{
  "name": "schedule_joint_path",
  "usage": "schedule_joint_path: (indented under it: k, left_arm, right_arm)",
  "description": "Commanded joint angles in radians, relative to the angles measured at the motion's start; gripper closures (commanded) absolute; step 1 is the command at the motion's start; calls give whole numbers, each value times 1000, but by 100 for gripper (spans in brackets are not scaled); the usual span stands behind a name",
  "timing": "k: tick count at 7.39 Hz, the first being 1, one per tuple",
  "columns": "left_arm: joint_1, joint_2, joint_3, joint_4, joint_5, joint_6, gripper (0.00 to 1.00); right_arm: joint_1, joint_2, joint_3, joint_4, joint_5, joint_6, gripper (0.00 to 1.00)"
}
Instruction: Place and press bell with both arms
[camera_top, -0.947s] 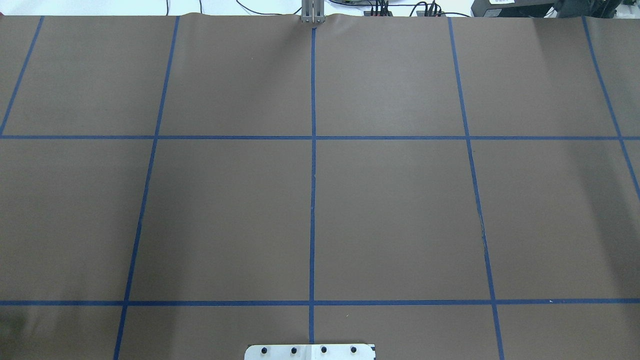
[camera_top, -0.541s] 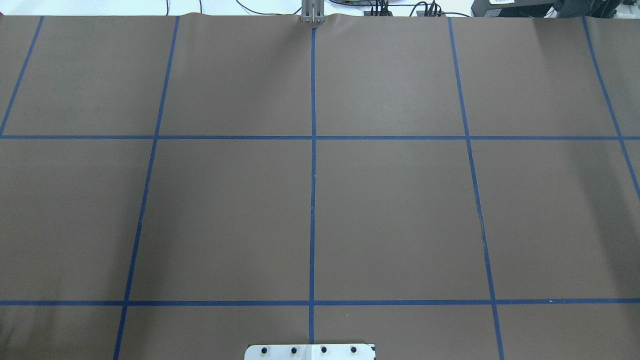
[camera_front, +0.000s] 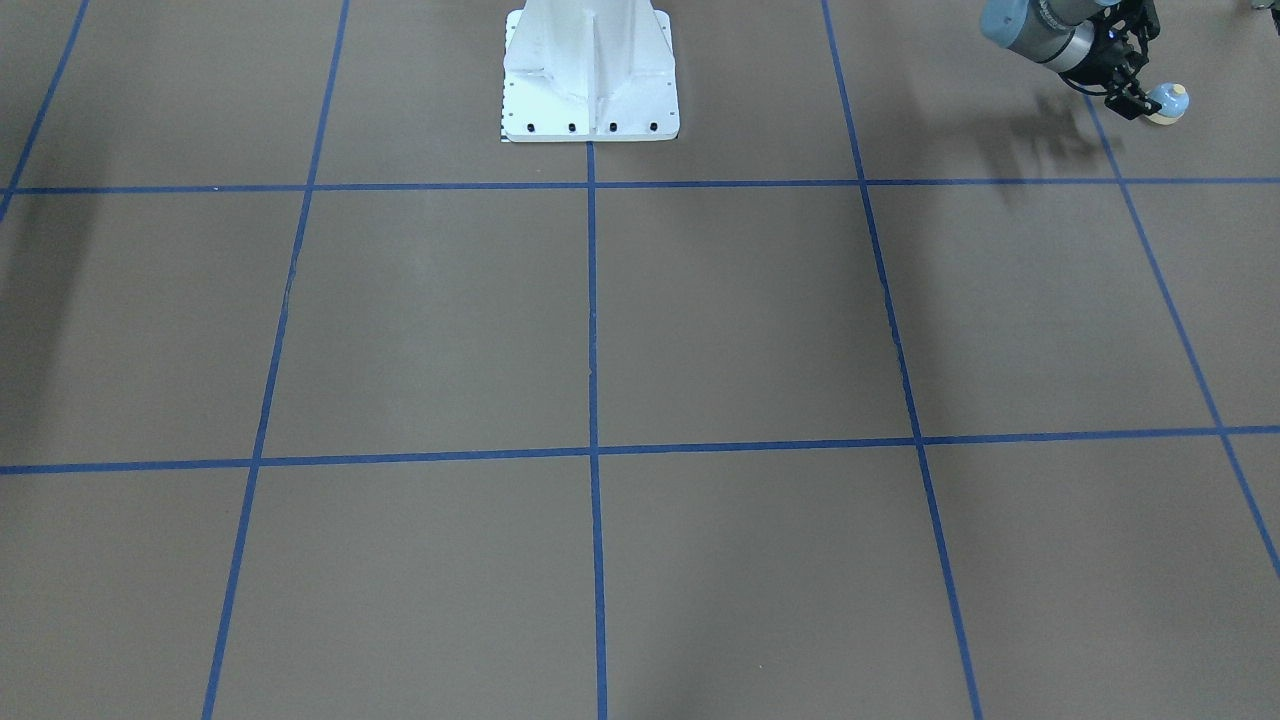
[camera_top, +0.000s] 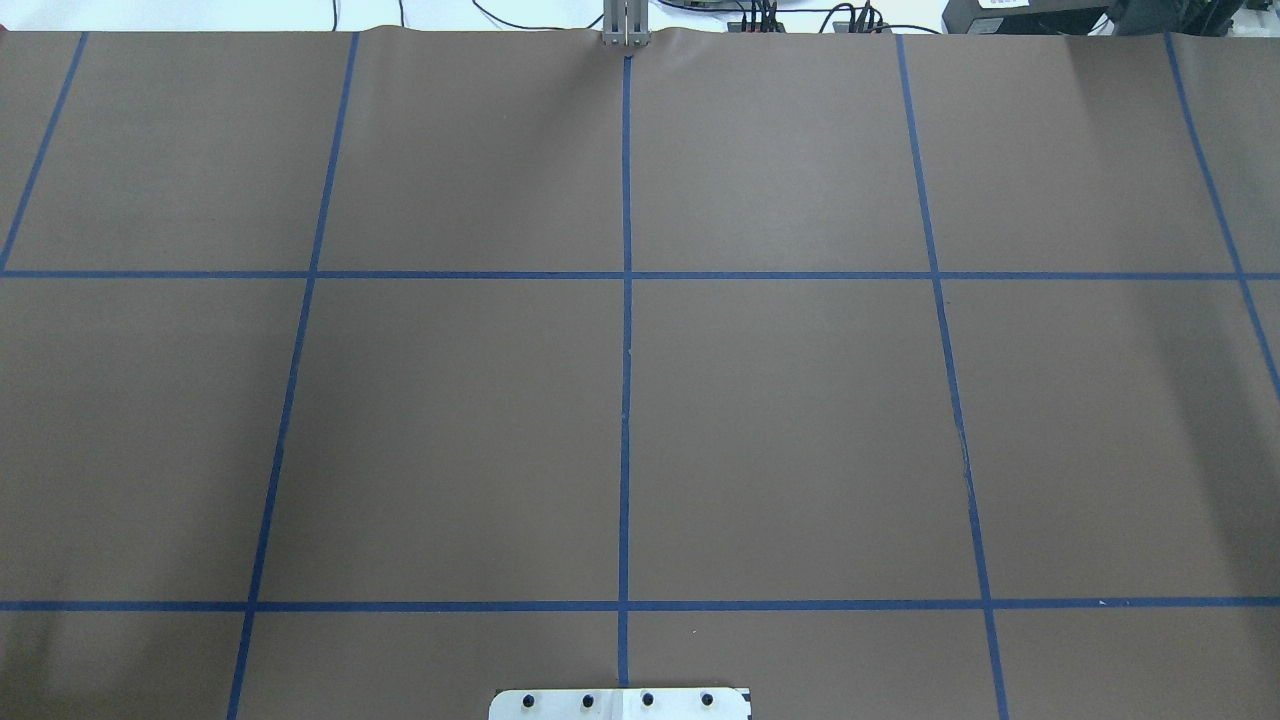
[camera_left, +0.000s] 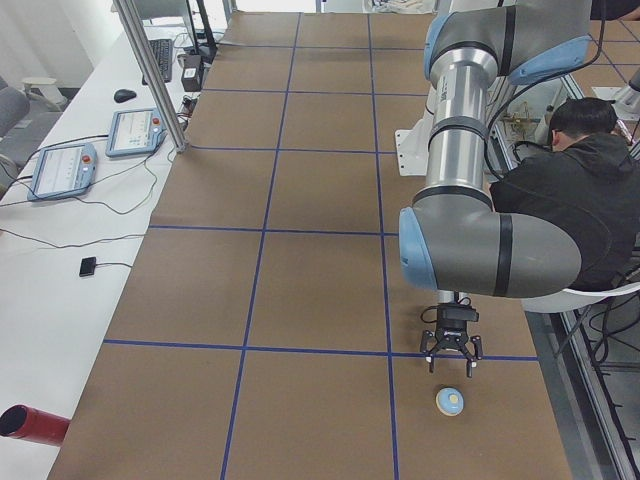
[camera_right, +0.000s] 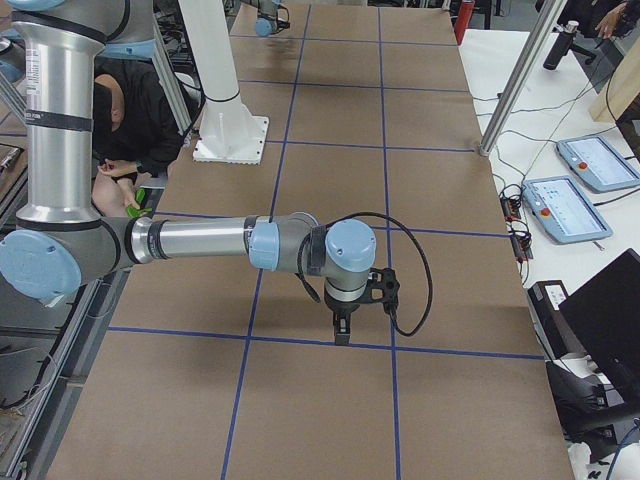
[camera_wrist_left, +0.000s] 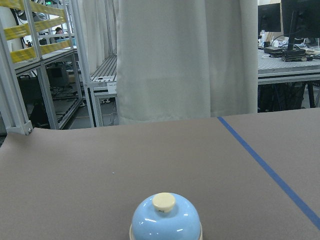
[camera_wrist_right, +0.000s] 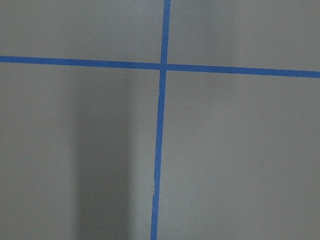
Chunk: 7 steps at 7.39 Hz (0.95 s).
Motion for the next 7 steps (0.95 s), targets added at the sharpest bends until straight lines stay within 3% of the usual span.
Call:
schedule_joint_path:
  k: [1, 7]
  left_arm:
    - [5, 1, 60, -39, 2, -1, 0]
    - [12, 7, 127, -105, 2, -1, 0]
  right_arm:
    - [0, -1, 0, 0, 2, 1, 0]
    - [0, -1, 14, -2, 6, 1, 0]
